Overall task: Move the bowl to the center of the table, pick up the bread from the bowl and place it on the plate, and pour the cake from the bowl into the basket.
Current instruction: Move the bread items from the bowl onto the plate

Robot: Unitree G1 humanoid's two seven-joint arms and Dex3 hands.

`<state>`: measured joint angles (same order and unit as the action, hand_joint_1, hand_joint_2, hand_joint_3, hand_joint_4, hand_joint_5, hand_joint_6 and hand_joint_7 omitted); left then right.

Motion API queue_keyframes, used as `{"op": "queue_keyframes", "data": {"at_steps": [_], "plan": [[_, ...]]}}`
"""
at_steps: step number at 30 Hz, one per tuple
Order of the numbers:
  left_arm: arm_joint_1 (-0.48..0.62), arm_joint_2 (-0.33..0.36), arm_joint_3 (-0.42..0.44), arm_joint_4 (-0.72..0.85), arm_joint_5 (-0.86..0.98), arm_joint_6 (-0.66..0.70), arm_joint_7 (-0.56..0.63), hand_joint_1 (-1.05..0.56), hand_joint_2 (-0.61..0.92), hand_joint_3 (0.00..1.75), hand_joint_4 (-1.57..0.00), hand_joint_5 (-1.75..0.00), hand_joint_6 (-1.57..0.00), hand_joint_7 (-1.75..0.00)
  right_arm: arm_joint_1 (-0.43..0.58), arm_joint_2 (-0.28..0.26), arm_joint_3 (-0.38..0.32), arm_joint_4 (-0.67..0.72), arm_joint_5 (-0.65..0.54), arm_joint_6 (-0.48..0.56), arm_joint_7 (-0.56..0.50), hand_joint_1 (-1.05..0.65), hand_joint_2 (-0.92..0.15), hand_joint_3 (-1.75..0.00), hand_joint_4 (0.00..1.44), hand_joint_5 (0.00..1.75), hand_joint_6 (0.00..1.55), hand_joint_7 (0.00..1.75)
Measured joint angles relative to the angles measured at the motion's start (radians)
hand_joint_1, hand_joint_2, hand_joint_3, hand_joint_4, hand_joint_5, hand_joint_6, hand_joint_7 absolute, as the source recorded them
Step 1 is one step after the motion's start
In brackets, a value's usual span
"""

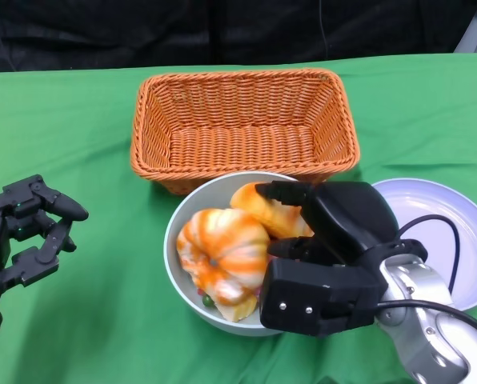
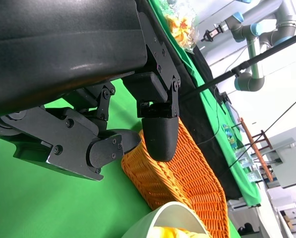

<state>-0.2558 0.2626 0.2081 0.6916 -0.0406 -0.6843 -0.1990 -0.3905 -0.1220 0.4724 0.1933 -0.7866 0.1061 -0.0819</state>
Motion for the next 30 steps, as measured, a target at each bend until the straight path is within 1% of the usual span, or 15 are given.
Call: {"op": "queue_keyframes", "data": {"at_steps": [3, 4, 5, 6, 8, 12, 19, 22, 23, 25, 28, 30], "plan": [[0.001, 0.000, -0.001, -0.002, 0.001, 0.001, 0.000, -0.06, 0.73, 0.71, -0.78, -1.52, -0.80, -1.18, -0.012, 0.000, 0.004, 0.050, 0.003, -0.037, -0.028, -0.21, -0.88, 0.00, 0.71, 1.18, 0.91, 0.05], [0.001, 0.000, -0.001, -0.002, 0.002, 0.001, 0.001, -0.06, 0.73, 0.71, -0.78, -1.52, -0.80, -1.18, -0.016, 0.000, 0.005, 0.066, 0.003, -0.050, -0.039, -0.17, -0.87, 0.00, 0.69, 1.28, 0.95, 0.06], [0.002, 0.000, -0.002, -0.002, 0.004, 0.001, 0.001, -0.05, 0.73, 0.71, -0.78, -1.51, -0.80, -1.18, -0.021, 0.000, 0.006, 0.084, 0.004, -0.064, -0.052, -0.16, -0.87, 0.00, 0.68, 1.35, 0.98, 0.06], [0.002, 0.000, -0.002, -0.002, 0.007, 0.001, 0.002, -0.06, 0.73, 0.70, -0.79, -1.51, -0.80, -1.18, -0.027, 0.000, 0.007, 0.105, 0.005, -0.082, -0.066, -0.14, -0.87, 0.00, 0.68, 1.40, 1.01, 0.07], [0.002, 0.001, -0.004, -0.002, 0.014, 0.000, 0.006, -0.06, 0.73, 0.70, -0.79, -1.50, -0.80, -1.18, -0.035, 0.000, 0.008, 0.140, 0.008, -0.114, -0.090, -0.14, -0.87, 0.00, 0.69, 1.42, 1.03, 0.07], [0.002, 0.001, -0.005, -0.002, 0.021, 0.000, 0.010, -0.05, 0.74, 0.71, -0.80, -1.50, -0.80, -1.18, -0.046, 0.000, 0.011, 0.188, 0.012, -0.149, -0.120, -0.17, -0.90, -0.01, 0.71, 1.38, 1.07, 0.08], [0.002, 0.001, -0.006, -0.002, 0.021, 0.000, 0.010, -0.06, 0.74, 0.72, -0.78, -1.51, -0.80, -1.18, -0.055, -0.001, 0.036, 0.209, -0.012, -0.150, -0.143, -0.22, -0.92, -0.02, 0.70, 1.36, 1.08, 0.06], [0.002, 0.001, -0.007, -0.002, 0.022, 0.000, 0.010, -0.07, 0.73, 0.72, -0.78, -1.52, -0.80, -1.18, -0.058, -0.003, 0.048, 0.203, -0.040, -0.128, -0.143, -0.24, -0.92, -0.01, 0.70, 1.27, 1.08, 0.05], [0.002, 0.001, -0.007, -0.002, 0.022, 0.000, 0.010, -0.07, 0.73, 0.72, -0.78, -1.52, -0.80, -1.18, -0.058, -0.004, 0.052, 0.199, -0.049, -0.117, -0.143, -0.26, -0.92, -0.03, 0.72, 1.22, 1.09, 0.04], [0.002, 0.001, -0.007, -0.002, 0.022, 0.000, 0.010, -0.06, 0.73, 0.73, -0.78, -1.52, -0.79, -1.18, -0.059, -0.007, 0.061, 0.190, -0.072, -0.100, -0.145, -0.28, -0.92, -0.04, 0.74, 1.18, 1.11, 0.04], [0.003, 0.001, -0.007, -0.002, 0.021, -0.003, 0.010, -0.05, 0.73, 0.73, -0.78, -1.52, -0.79, -1.18, -0.058, -0.010, 0.072, 0.190, -0.098, -0.096, -0.183, -0.28, -0.92, -0.04, 0.75, 1.16, 1.12, 0.04], [0.003, 0.001, -0.007, -0.002, 0.020, -0.005, 0.009, -0.06, 0.73, 0.73, -0.79, -1.52, -0.80, -1.18, -0.057, -0.015, 0.072, 0.195, -0.097, -0.114, -0.220, -0.28, -0.92, -0.05, 0.78, 1.13, 1.13, 0.04]]}}
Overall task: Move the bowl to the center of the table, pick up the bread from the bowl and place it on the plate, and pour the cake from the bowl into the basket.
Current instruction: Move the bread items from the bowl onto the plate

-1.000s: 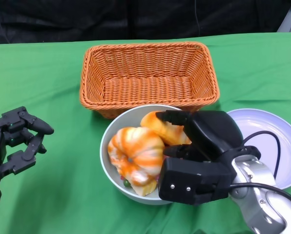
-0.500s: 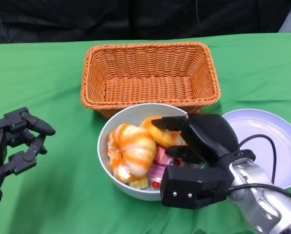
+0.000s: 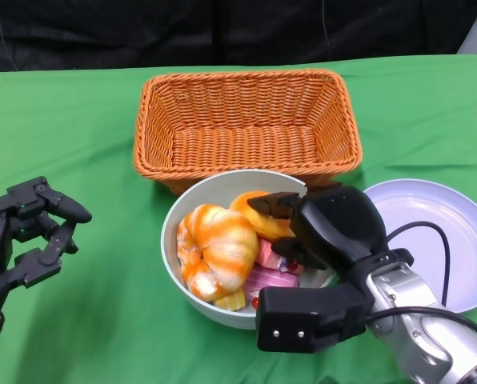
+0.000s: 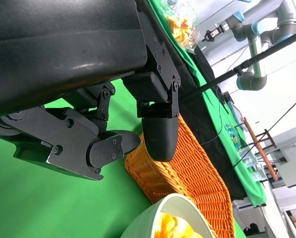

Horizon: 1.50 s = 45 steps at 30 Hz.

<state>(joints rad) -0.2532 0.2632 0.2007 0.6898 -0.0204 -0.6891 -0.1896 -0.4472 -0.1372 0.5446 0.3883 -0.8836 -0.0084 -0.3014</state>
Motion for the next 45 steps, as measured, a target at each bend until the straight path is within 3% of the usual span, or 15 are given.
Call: {"op": "queue_keyframes", "data": {"at_steps": [5, 15, 22, 27, 32, 40, 45], "plan": [[0.000, 0.000, 0.000, 0.005, 0.000, -0.008, 0.000, -0.06, 0.73, 0.72, -0.79, -1.51, -0.79, -1.18, 0.005, -0.010, -0.019, 0.017, 0.023, -0.060, -0.063, -0.25, -0.92, -0.04, 0.70, 1.36, 1.14, 0.03], [0.000, 0.000, -0.002, 0.013, 0.004, -0.022, 0.000, -0.07, 0.73, 0.72, -0.78, -1.50, -0.79, -1.18, 0.035, -0.024, -0.068, -0.040, 0.083, -0.127, -0.076, -0.20, -0.92, -0.08, 0.69, 1.52, 1.18, 0.07], [-0.002, 0.000, -0.003, 0.024, 0.005, -0.028, 0.001, -0.07, 0.73, 0.71, -0.77, -1.50, -0.79, -1.17, 0.103, -0.022, -0.124, -0.184, 0.182, -0.133, -0.001, -0.09, -0.92, -0.07, 0.73, 1.46, 1.18, 0.07], [-0.003, 0.000, -0.005, 0.026, 0.006, -0.032, 0.001, -0.08, 0.74, 0.71, -0.78, -1.50, -0.80, -1.16, 0.150, -0.009, -0.178, -0.294, 0.297, -0.115, 0.114, -0.07, -0.92, -0.16, 0.73, 1.39, 1.17, 0.07], [-0.003, 0.000, -0.005, 0.026, 0.006, -0.032, 0.001, -0.08, 0.74, 0.71, -0.78, -1.50, -0.80, -1.16, 0.159, 0.000, -0.189, -0.320, 0.301, -0.106, 0.143, -0.07, -0.92, -0.16, 0.73, 1.38, 1.17, 0.07], [-0.007, 0.001, -0.009, 0.041, 0.007, -0.033, 0.006, -0.06, 0.74, 0.71, -0.78, -1.51, -0.80, -1.17, 0.214, -0.001, -0.270, -0.473, 0.355, -0.056, 0.216, -0.07, -0.92, -0.22, 0.70, 1.70, 1.15, 0.19], [-0.007, 0.001, -0.012, 0.042, 0.007, -0.033, 0.007, -0.06, 0.73, 0.72, -0.78, -1.51, -0.79, -1.17, 0.236, 0.000, -0.281, -0.496, 0.370, -0.043, 0.239, -0.09, -0.92, -0.21, 0.68, 1.73, 1.10, 0.29]]}}
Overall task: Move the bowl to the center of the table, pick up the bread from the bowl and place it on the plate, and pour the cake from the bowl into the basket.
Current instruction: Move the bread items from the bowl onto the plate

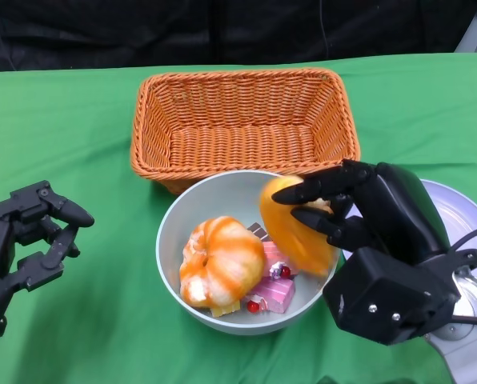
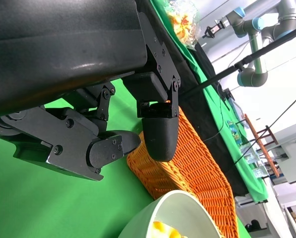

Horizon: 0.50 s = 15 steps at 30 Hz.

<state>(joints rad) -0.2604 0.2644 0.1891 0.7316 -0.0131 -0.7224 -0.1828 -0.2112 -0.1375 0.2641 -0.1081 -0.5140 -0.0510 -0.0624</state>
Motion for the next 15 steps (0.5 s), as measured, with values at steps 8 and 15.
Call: {"op": "queue_keyframes", "data": {"at_steps": [8, 15], "plan": [[-0.002, 0.000, -0.002, 0.001, -0.001, 0.000, 0.000, -0.07, 0.74, 0.69, -0.77, -1.50, -0.79, -1.16, 0.026, 0.001, -0.034, -0.058, 0.025, 0.012, 0.010, -0.10, -0.92, -0.18, 0.69, 1.66, 0.87, 0.70], [-0.008, 0.001, -0.003, 0.016, -0.005, -0.001, 0.000, -0.06, 0.76, 0.67, -0.76, -1.50, -0.79, -1.15, 0.057, 0.004, -0.076, -0.102, 0.082, 0.058, 0.041, -0.09, -0.92, -0.22, 0.69, 1.75, 0.81, 0.88]]}}
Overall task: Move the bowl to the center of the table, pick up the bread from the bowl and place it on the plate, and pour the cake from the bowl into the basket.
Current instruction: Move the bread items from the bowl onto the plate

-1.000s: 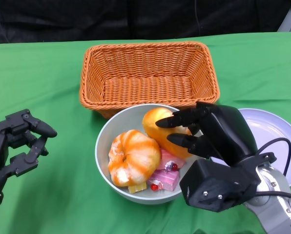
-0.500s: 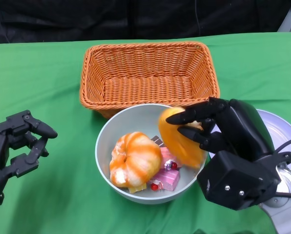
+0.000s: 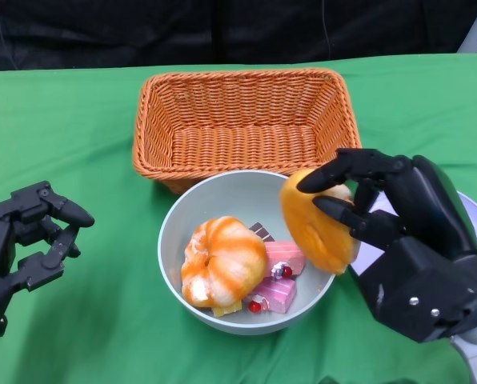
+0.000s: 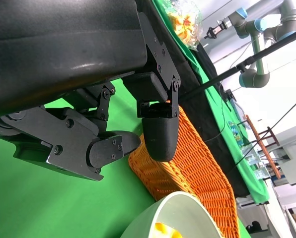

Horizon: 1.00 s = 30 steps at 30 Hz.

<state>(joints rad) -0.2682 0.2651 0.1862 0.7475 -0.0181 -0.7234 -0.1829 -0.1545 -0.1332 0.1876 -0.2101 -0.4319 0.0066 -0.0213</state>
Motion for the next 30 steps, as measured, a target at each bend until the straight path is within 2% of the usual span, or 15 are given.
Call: {"op": "queue_keyframes", "data": {"at_steps": [12, 30], "plan": [[-0.010, 0.000, -0.001, 0.022, -0.003, -0.005, -0.001, -0.05, 0.75, 0.69, -0.78, -1.49, -0.80, -1.16, 0.005, 0.007, -0.016, 0.000, 0.027, 0.028, 0.019, -0.10, -0.92, -0.21, 0.66, 1.75, 0.77, 0.93], [-0.011, 0.000, -0.010, 0.027, 0.002, -0.015, 0.001, -0.05, 0.75, 0.67, -0.79, -1.47, -0.80, -1.17, 0.005, 0.009, -0.028, 0.006, 0.057, 0.028, 0.021, -0.10, -0.92, -0.23, 0.69, 1.75, 0.75, 1.00]]}}
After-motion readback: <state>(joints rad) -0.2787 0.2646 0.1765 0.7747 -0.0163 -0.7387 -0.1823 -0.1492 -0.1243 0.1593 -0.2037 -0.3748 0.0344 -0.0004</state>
